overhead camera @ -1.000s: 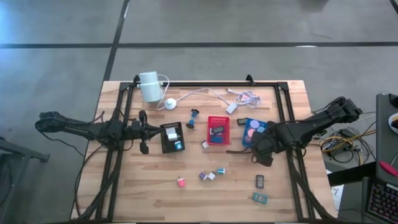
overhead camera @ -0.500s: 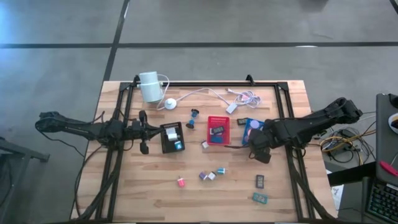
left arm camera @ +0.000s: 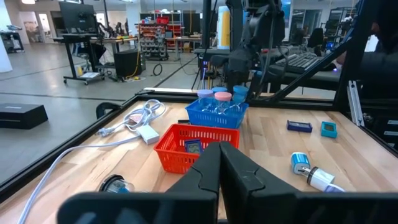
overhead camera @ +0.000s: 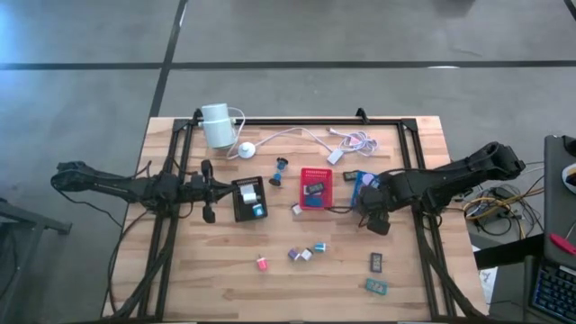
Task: Pick & Place Office items
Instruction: Put the light blue hourglass into the blue bin
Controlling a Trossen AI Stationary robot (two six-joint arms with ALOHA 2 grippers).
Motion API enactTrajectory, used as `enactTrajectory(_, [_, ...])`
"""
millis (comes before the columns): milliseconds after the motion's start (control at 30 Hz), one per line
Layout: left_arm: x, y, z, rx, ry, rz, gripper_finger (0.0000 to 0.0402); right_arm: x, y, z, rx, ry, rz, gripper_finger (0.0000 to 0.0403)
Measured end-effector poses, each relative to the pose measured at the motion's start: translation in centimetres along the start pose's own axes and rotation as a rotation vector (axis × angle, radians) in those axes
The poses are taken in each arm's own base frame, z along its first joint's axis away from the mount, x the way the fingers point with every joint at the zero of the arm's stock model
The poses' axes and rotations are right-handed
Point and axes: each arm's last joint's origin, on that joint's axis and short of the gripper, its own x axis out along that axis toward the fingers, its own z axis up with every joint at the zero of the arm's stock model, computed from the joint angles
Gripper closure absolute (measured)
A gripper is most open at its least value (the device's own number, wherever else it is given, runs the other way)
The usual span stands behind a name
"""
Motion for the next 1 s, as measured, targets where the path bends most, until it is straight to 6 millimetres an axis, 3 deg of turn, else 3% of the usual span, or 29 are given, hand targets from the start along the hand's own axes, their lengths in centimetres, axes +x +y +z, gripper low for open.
enactTrajectory(333, [0.00,0.00,-0.01,0.000,0.001,0.000,0.0390,0.91,-0.45,0.21,-0.021,0.006,0.037,0.0202])
enactTrajectory(1000, [0.00,0.01,-0.01,0.000,0.001,0.001,0.0388,0.21,-0.56,0.31,-0.055,-0.060,0.061,0.0200])
